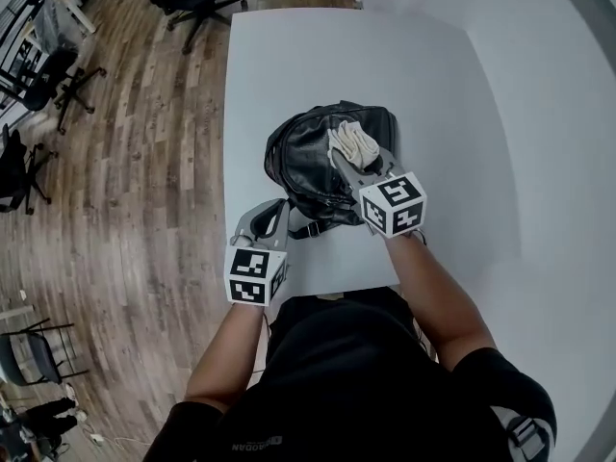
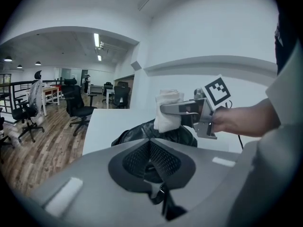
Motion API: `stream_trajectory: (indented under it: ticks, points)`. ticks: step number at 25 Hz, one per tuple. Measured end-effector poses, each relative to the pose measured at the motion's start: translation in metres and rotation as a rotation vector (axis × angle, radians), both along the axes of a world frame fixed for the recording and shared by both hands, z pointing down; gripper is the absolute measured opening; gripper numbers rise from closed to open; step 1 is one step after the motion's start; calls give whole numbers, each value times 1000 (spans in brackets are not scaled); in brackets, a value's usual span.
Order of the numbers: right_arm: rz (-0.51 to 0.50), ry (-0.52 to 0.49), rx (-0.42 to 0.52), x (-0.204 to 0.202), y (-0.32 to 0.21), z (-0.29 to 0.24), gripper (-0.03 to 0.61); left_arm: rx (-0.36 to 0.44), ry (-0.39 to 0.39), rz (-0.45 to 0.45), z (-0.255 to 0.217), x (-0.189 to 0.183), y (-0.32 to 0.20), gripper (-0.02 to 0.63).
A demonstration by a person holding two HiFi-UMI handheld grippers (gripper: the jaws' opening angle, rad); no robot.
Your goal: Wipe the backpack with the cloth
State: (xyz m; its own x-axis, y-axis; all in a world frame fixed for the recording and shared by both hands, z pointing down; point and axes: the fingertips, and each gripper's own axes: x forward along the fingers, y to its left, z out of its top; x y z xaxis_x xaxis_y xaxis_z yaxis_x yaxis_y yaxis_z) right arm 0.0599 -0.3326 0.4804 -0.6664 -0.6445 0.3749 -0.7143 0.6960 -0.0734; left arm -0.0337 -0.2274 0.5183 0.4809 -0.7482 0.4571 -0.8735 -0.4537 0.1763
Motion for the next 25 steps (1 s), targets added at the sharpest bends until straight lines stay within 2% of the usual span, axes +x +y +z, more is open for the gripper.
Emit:
stream_trajectory:
  ticks: [6,11,17,25]
  points:
    - [-46,-58,-36,-36,-47,25,110,-29,-24,-82,14,-18,1,6]
    - [-63,-56,-65,-63,-72,44,110,-41,-30,-125,14,-29,-2,6]
    - [-102,-41,-78,-89,-84,61,110,-56,-33,-145,17,-35,-9,6]
    - [-135,-2,-75,-103,-87,79,110,-72,-28,-150,28,-37,-16,6]
